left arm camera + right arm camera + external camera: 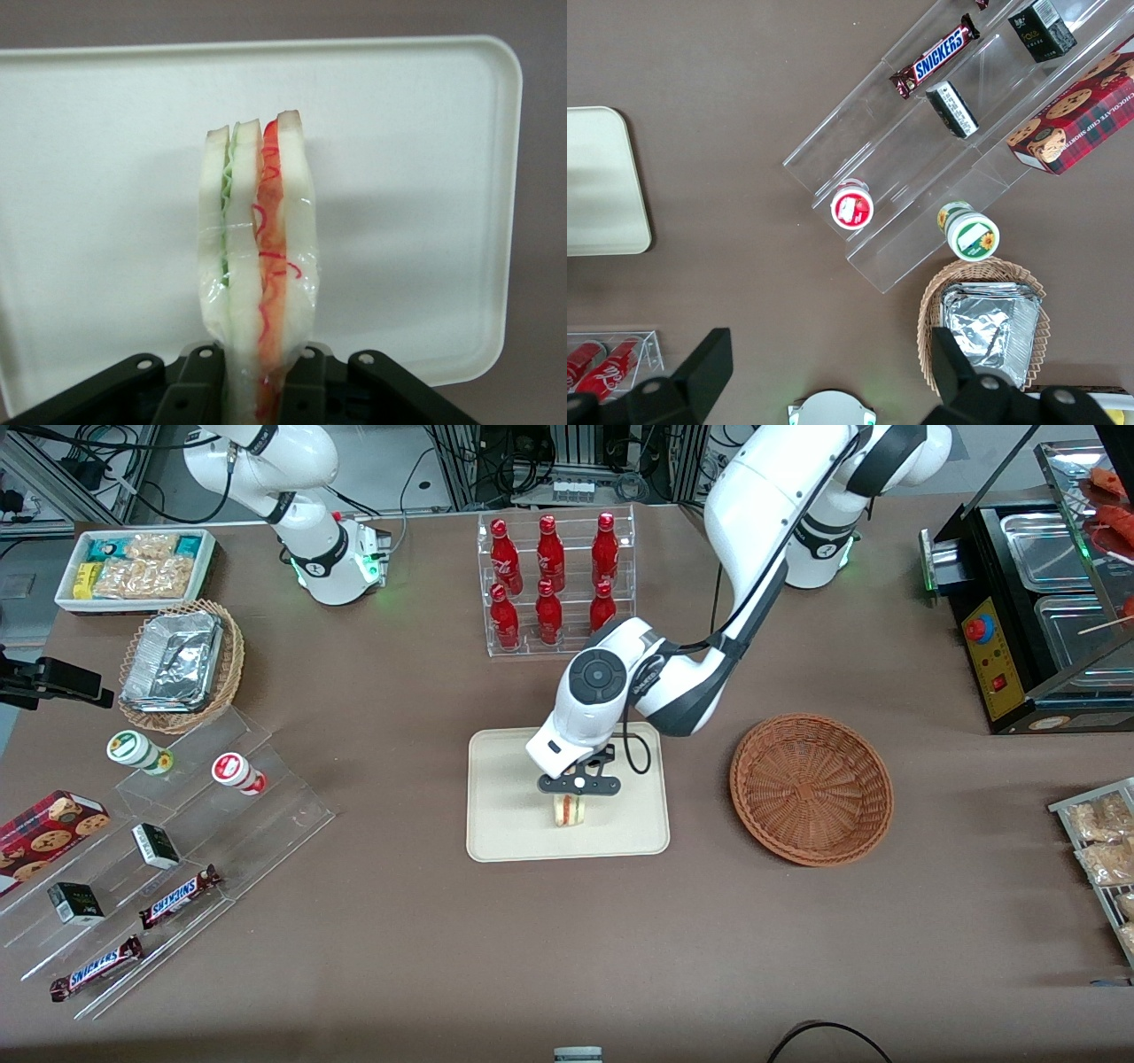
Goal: Place sandwich from basket to tray
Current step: 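Lower the sandwich onto the tray and open the left gripper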
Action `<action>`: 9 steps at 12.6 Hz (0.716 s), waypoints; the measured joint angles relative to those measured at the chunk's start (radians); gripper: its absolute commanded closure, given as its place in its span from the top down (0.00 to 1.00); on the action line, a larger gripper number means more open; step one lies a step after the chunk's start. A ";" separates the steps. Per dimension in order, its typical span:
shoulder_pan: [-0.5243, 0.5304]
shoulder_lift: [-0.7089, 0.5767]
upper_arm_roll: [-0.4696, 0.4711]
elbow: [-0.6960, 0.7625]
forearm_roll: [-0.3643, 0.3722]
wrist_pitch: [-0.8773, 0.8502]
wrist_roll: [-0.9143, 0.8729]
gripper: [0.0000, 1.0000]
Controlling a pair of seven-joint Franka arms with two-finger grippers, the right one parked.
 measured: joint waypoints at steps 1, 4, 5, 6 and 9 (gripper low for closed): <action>-0.015 0.018 0.000 0.000 0.019 0.013 0.000 0.00; -0.039 0.059 0.000 0.001 0.038 0.029 0.000 0.31; -0.041 0.064 0.000 0.002 0.041 0.030 0.000 0.90; -0.041 0.065 0.000 0.003 0.041 0.030 0.000 1.00; -0.041 0.063 0.000 0.016 0.041 0.029 -0.005 1.00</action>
